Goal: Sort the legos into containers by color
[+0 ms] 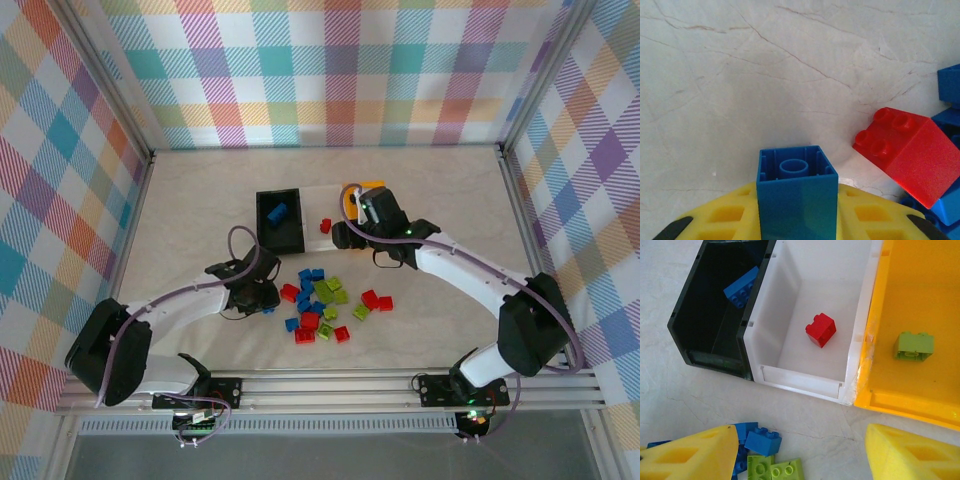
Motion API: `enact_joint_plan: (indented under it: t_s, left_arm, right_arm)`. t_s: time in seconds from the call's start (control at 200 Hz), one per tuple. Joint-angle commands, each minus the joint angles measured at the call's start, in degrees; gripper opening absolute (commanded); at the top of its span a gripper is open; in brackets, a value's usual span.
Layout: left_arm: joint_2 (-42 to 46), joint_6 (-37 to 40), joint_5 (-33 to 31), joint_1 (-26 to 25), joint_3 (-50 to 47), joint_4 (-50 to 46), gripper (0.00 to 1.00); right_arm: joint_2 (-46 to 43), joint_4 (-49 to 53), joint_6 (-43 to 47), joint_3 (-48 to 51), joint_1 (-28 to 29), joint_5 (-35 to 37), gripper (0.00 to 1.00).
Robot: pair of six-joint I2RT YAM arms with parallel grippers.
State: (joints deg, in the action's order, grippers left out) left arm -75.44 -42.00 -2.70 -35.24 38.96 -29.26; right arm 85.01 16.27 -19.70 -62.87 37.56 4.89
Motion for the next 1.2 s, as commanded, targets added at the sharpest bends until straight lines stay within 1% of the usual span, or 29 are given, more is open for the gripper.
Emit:
enact_joint_plan:
  t_s: [0.0,0.06,0.115,0.21,0.335,0.49,0.68,0.74,0.765,0.795,0.82,0.91,1.0,1.07,1.105,1.195]
  left_arm:
    - [3.6,-0.3,-2.4,-0.7,2.6,-4.6,0.24]
    - [5.2,0.1,-2.8,-0.4,5.3,-6.4,0.24]
    - [5.6,0.9,-2.5,1.2,8.8,-7.6,0.24]
    - [2.9,2.7,-3.3,4.5,16.9,-9.1,0.24]
    - [-7.3,6.0,-7.0,7.9,28.4,-9.1,0.24]
    - [-21.8,8.1,-10.8,10.6,41.3,-10.6,0.20]
    - [-32.7,8.5,-14.0,11.0,51.5,-13.7,0.20]
    - [-34.9,8.7,-14.9,11.1,53.9,-15.0,0.23]
    - [-35.4,8.8,-15.0,11.2,54.5,-15.4,0.25]
    - [-35.9,9.0,-14.9,11.2,55.2,-15.7,0.31]
    - [-36.1,9.0,-14.7,11.2,55.5,-15.8,0.39]
    - [-34.6,8.9,-12.7,11.0,55.5,-15.1,0.64]
    - [-30.4,8.7,-10.9,10.3,53.9,-13.4,0.84]
    - [-26.1,8.4,-9.2,9.3,51.9,-12.0,0.92]
    - [-23.7,8.2,-8.0,8.7,50.4,-11.2,0.99]
    - [-16.9,7.2,-5.1,6.5,45.0,-8.5,1.00]
  right_arm:
    - [-2.0,-1.1,-0.9,1.2,0.0,0.0,0.68]
    - [-2.6,-1.2,-1.1,1.8,0.0,0.0,0.68]
    - [-3.2,-1.4,-1.4,2.6,0.0,0.1,0.68]
    - [-4.0,-1.8,-1.9,4.0,0.0,-0.1,0.68]
    - [-4.9,-1.7,-2.4,5.7,0.0,0.2,0.69]
    - [-7.0,-0.6,-2.7,7.4,0.0,0.7,0.70]
    - [-10.3,1.0,-3.0,9.6,0.0,0.8,0.71]
    - [-11.4,1.3,-2.9,10.1,0.0,0.7,0.72]
    - [-11.8,1.7,-3.0,10.3,0.0,0.7,0.73]
    - [-12.1,1.9,-3.0,10.5,0.0,0.7,0.74]
    - [-12.4,2.1,-3.0,10.7,0.0,0.6,0.74]
    - [-13.3,3.2,-3.0,11.3,0.0,0.0,0.77]
    - [-13.8,3.9,-3.7,12.8,0.0,-0.9,0.78]
    - [-14.1,4.6,-4.5,14.6,0.0,-2.0,0.77]
    - [-14.2,4.9,-5.1,15.6,0.0,-2.5,0.76]
    - [-14.6,5.7,-6.0,18.5,0.1,-4.3,0.72]
